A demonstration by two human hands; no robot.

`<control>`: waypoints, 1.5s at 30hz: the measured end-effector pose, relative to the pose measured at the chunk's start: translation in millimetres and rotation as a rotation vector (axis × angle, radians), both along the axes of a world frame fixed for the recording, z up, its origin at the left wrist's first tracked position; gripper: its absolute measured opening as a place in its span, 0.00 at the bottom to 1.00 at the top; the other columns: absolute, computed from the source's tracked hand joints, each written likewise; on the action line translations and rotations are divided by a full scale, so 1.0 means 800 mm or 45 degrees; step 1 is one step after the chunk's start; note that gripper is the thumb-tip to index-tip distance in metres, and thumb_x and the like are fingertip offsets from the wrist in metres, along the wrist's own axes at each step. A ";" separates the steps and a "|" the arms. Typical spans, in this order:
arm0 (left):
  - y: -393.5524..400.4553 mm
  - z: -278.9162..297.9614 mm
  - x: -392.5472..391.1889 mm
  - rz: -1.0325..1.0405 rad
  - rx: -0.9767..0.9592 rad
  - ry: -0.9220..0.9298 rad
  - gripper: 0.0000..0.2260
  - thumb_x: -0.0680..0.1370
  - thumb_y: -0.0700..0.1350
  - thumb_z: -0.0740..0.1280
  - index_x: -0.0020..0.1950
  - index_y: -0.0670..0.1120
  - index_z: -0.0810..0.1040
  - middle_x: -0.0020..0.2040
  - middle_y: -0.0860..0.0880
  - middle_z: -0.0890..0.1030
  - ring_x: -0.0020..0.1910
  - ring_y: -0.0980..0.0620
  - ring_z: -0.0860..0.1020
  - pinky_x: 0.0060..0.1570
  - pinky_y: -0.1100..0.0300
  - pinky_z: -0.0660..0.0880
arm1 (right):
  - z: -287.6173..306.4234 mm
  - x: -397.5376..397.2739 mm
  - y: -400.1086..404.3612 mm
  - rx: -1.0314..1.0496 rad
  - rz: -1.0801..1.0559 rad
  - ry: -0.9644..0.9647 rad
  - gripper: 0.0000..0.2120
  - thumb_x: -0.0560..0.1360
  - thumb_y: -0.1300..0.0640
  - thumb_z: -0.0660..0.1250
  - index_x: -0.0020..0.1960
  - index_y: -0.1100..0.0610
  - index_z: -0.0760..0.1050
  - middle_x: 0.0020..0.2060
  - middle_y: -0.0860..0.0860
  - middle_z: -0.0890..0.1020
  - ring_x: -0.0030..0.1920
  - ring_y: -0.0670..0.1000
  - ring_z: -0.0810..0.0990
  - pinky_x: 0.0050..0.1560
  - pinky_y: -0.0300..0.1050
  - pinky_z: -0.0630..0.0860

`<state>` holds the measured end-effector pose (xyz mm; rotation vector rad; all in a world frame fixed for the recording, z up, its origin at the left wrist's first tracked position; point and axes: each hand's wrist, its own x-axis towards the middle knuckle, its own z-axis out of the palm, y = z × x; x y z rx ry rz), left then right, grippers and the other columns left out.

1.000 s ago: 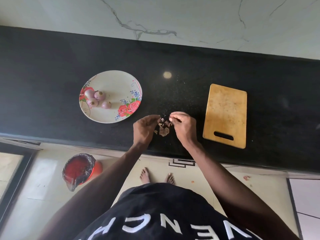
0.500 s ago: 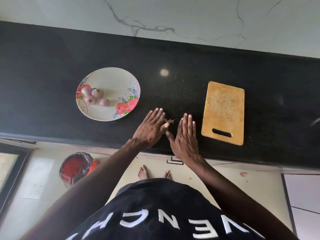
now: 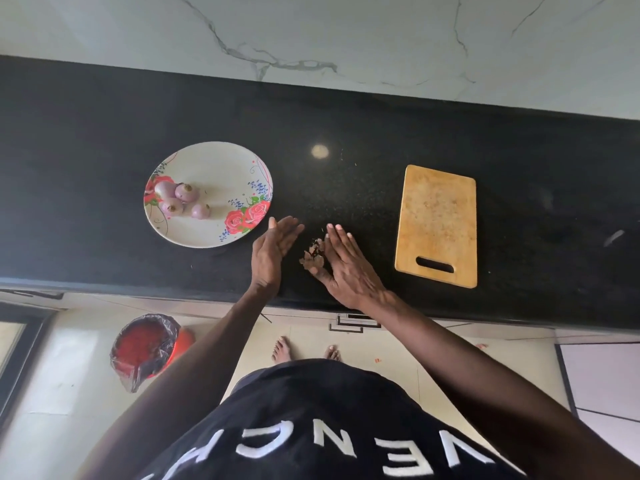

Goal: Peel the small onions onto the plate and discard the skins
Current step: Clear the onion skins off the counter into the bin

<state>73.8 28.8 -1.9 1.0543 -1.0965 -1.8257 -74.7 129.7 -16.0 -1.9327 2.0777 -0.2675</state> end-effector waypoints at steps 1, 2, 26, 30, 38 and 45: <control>0.000 0.000 0.000 0.027 0.014 0.022 0.22 0.87 0.52 0.52 0.65 0.37 0.76 0.63 0.38 0.81 0.62 0.45 0.82 0.67 0.52 0.74 | 0.001 -0.002 -0.004 -0.044 0.005 -0.048 0.44 0.80 0.32 0.40 0.78 0.68 0.56 0.80 0.60 0.51 0.81 0.56 0.46 0.80 0.50 0.43; 0.000 0.000 0.000 0.060 0.025 0.041 0.22 0.87 0.51 0.52 0.64 0.37 0.76 0.63 0.37 0.81 0.61 0.45 0.82 0.67 0.52 0.75 | 0.003 -0.004 -0.010 -0.089 -0.026 -0.098 0.41 0.82 0.34 0.43 0.78 0.68 0.55 0.80 0.61 0.51 0.81 0.56 0.47 0.80 0.50 0.45; 0.002 -0.002 0.006 0.381 0.137 0.161 0.20 0.87 0.51 0.56 0.54 0.37 0.80 0.52 0.40 0.85 0.58 0.41 0.83 0.64 0.51 0.77 | 0.015 0.009 -0.053 -0.168 -0.128 -0.159 0.24 0.74 0.75 0.64 0.70 0.73 0.69 0.68 0.66 0.73 0.70 0.61 0.71 0.70 0.52 0.72; 0.004 -0.005 0.009 0.367 0.118 0.132 0.21 0.87 0.51 0.55 0.55 0.36 0.80 0.53 0.37 0.84 0.58 0.41 0.83 0.64 0.50 0.77 | 0.016 0.020 -0.042 -0.203 -0.090 -0.067 0.17 0.75 0.70 0.65 0.63 0.73 0.74 0.61 0.66 0.77 0.60 0.63 0.75 0.63 0.55 0.77; 0.008 -0.006 0.010 0.391 0.112 0.137 0.21 0.86 0.51 0.56 0.54 0.36 0.80 0.56 0.33 0.82 0.57 0.41 0.83 0.60 0.53 0.78 | 0.010 0.039 -0.008 -0.223 0.169 -0.096 0.23 0.82 0.52 0.55 0.68 0.66 0.74 0.62 0.62 0.74 0.61 0.60 0.74 0.63 0.49 0.76; 0.010 -0.004 0.012 0.395 0.134 0.121 0.21 0.86 0.52 0.56 0.53 0.36 0.80 0.53 0.35 0.84 0.56 0.41 0.84 0.61 0.52 0.78 | -0.003 0.023 0.001 -0.318 0.290 -0.130 0.12 0.71 0.72 0.72 0.54 0.67 0.82 0.55 0.62 0.82 0.59 0.62 0.80 0.59 0.52 0.81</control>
